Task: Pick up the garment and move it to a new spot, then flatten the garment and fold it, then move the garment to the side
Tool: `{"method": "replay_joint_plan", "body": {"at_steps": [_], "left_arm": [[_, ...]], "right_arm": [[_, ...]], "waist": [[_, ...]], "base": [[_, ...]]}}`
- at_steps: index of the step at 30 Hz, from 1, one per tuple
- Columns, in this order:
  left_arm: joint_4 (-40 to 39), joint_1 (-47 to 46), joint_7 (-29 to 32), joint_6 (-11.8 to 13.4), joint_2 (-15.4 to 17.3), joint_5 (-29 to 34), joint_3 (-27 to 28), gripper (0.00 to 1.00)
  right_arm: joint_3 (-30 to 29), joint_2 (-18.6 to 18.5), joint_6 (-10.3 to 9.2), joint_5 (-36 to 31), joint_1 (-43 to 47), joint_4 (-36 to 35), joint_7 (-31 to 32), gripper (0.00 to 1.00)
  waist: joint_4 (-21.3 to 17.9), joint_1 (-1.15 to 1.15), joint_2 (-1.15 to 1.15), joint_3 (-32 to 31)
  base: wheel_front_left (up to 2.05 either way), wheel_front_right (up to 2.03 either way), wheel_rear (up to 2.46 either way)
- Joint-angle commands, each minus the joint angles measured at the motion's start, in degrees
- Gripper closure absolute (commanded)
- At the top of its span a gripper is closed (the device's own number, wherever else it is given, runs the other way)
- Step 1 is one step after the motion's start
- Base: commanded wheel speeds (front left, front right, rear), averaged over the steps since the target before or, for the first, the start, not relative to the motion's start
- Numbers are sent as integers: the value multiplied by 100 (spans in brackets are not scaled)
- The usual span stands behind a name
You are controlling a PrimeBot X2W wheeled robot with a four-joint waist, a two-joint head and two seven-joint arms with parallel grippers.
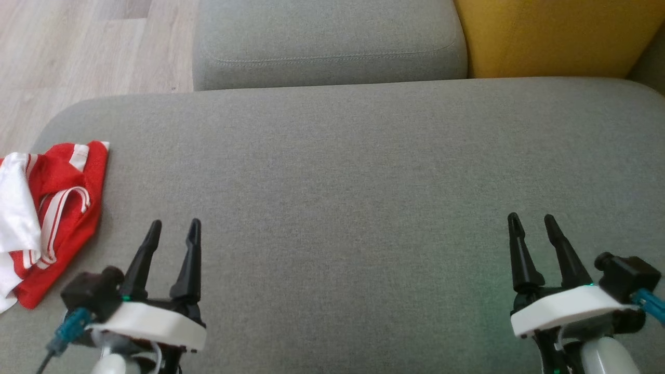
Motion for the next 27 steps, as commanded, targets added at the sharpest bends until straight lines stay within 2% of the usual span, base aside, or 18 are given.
{"method": "replay_joint_plan", "body": {"at_steps": [1,17,27], "left_arm": [[-204,-133,-98,31,136,199,87,0],[-87,14,-366,177,206,1110,-31,0],[157,86,-550,186,101,1466,37,0]], "right_arm": [[91,-4,35,-202,-107,-234,-91,0],[155,66,41,-1262,28,-329,-171,0],[116,77,45,-1533,125,-395,-199,0]], "waist": [[3,0,0,-1],[22,0,0,-23],[36,0,0,-33]], "base": [[0,0,0],[0,0,0],[0,0,0]]}}
